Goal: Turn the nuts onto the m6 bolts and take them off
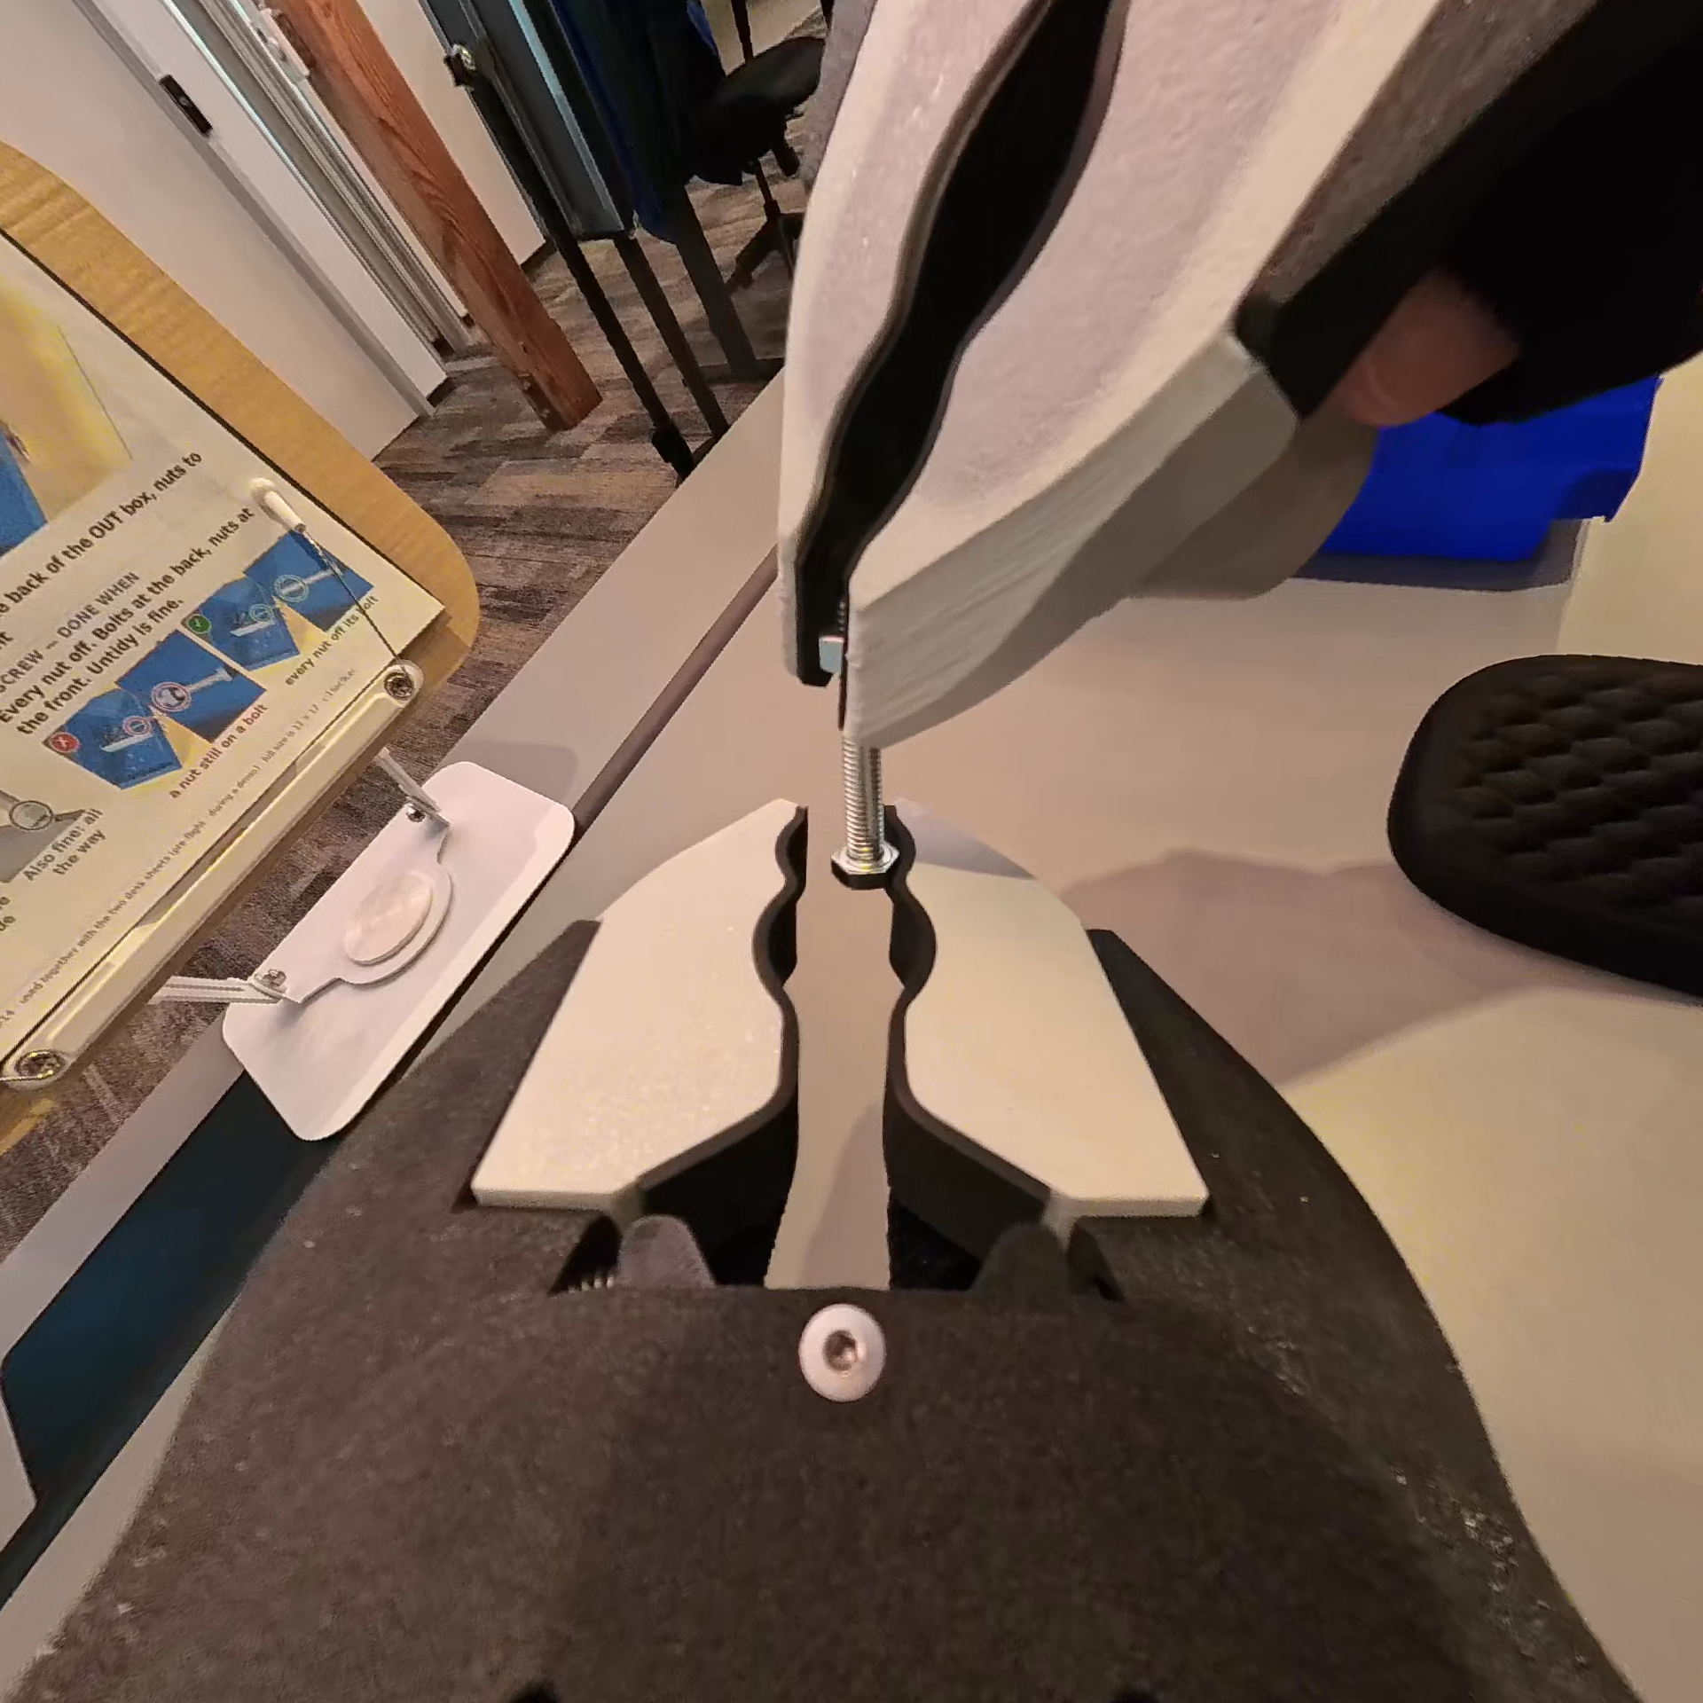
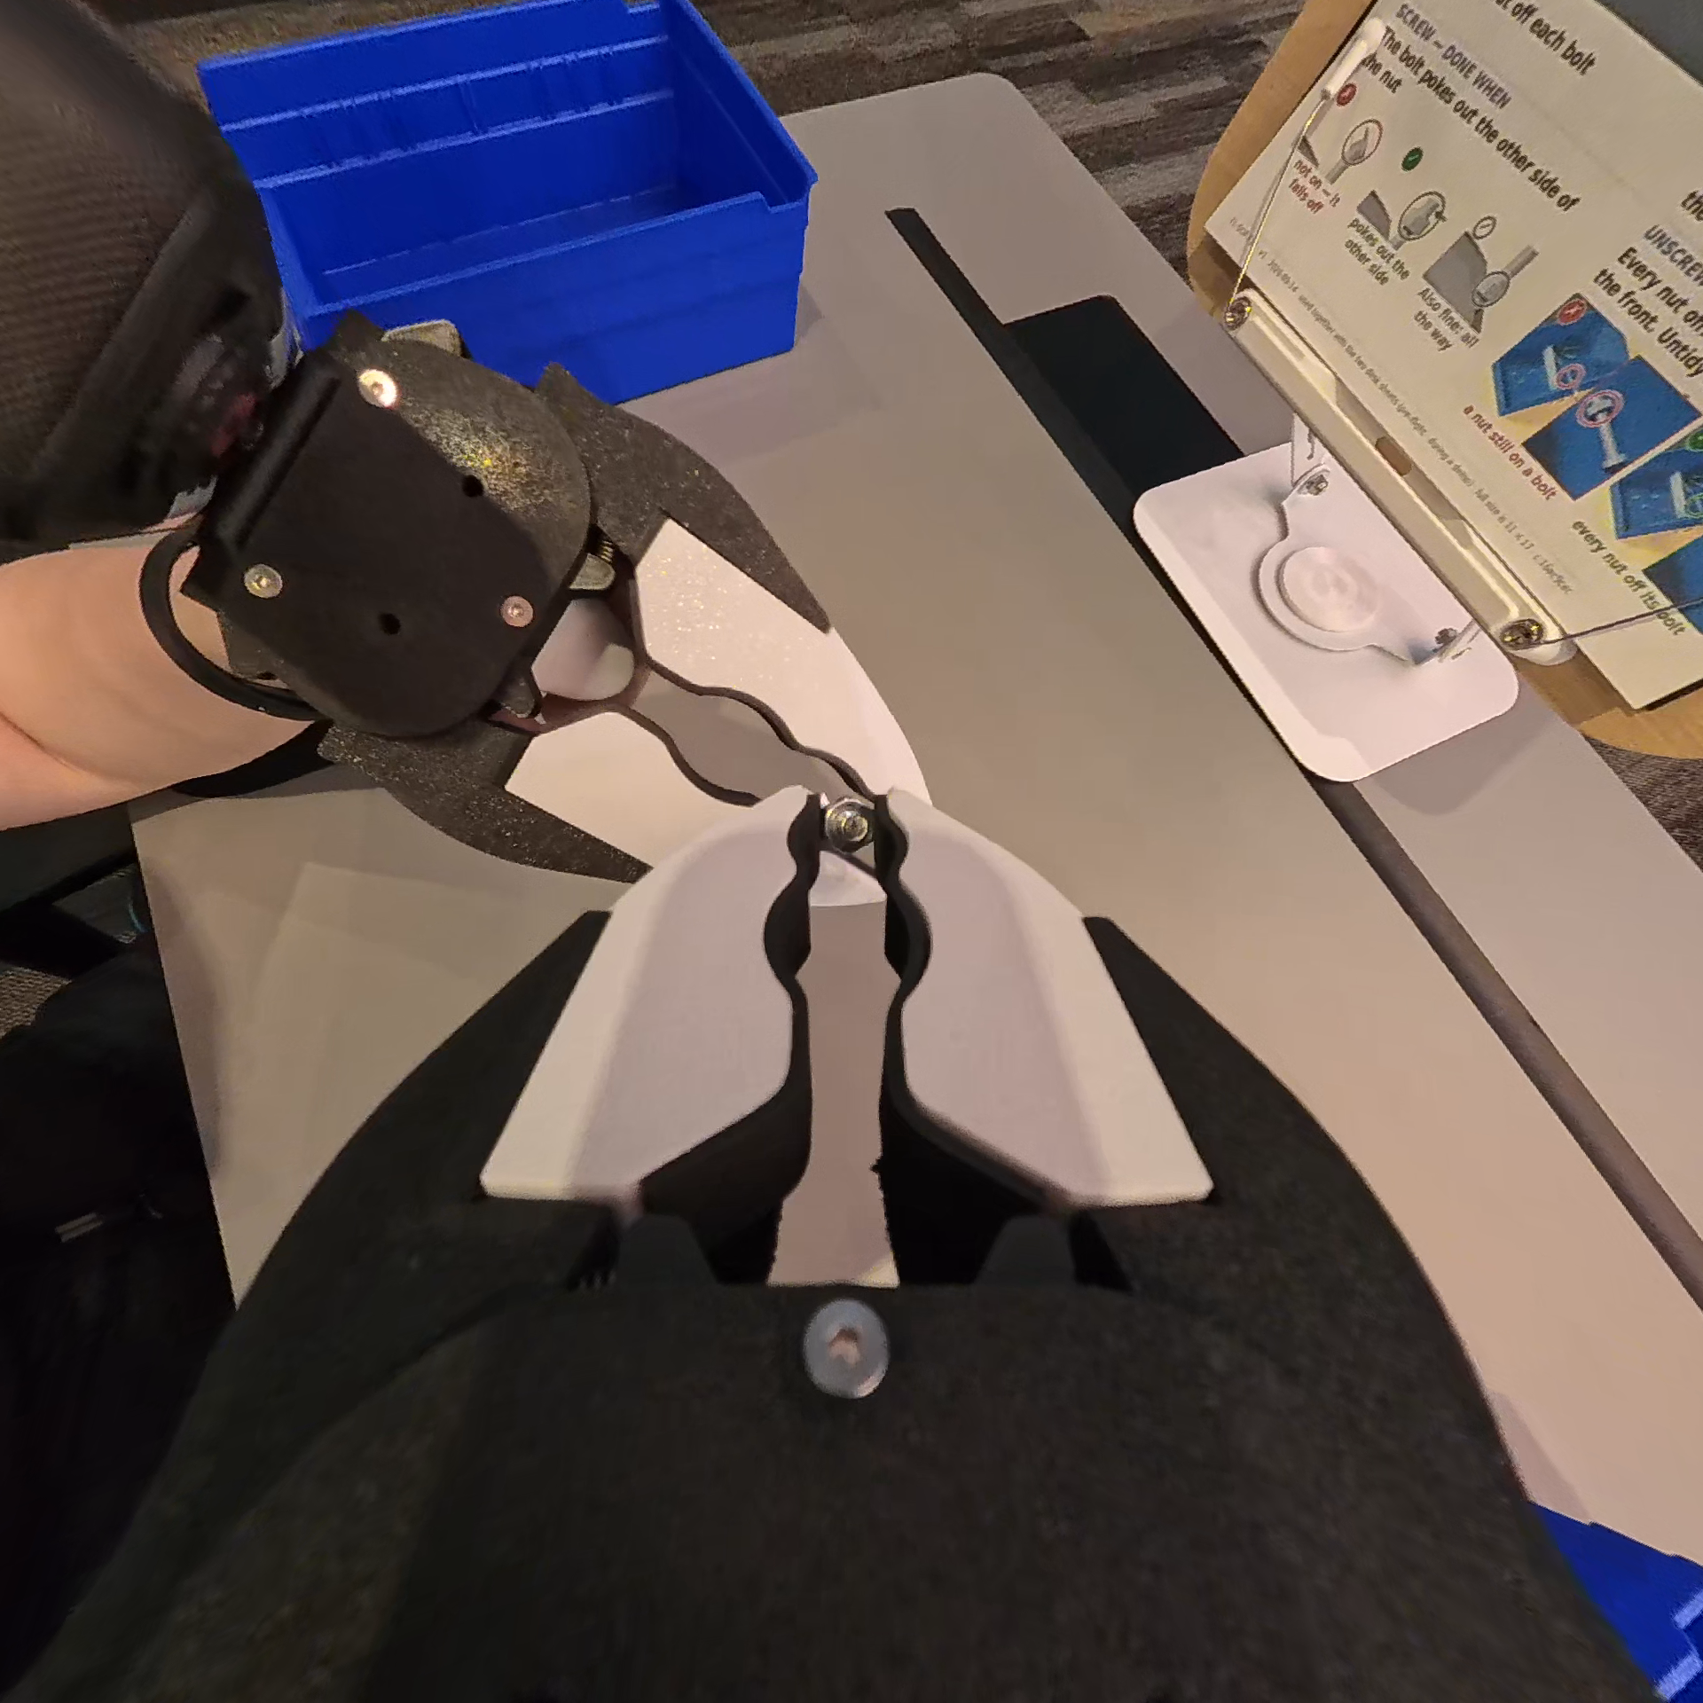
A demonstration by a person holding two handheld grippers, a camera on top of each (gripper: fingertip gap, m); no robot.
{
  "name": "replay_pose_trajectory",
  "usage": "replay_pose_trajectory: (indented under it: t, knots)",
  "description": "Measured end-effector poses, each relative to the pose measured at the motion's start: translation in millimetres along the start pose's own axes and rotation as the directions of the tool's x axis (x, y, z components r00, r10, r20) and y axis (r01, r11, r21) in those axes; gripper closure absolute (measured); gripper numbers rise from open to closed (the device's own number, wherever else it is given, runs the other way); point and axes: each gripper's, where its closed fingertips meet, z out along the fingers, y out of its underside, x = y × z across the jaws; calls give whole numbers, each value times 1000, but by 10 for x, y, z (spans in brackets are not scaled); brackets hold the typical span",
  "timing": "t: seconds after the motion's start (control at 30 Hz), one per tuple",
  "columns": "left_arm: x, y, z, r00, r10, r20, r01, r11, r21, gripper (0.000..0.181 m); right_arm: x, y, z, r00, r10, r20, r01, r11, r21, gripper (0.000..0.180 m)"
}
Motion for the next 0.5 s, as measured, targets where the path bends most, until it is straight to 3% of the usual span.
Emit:
replay_pose_trajectory:
  t: [0.1,0.27,0.37,0.5]
  knots:
    - [23,-2,4,1000,-4,-18,4,1000,3,176,1,-3,4,1000,-3,-1,3,1000,1,170]
    - [15,-40,-15,1000,-19,-22,20,999,27,176,-9,-44,-18,1000,1,4,-1,1000,29,169]
    - [-34,-88,-50,1000,-16,12,15,999,53,177,37,-127,-86,999,51,-2,-51,994,96,145]
    - [-64,-113,-75,999,-28,25,26,998,63,177,96,-241,-188,992,123,21,-124,973,196,146]
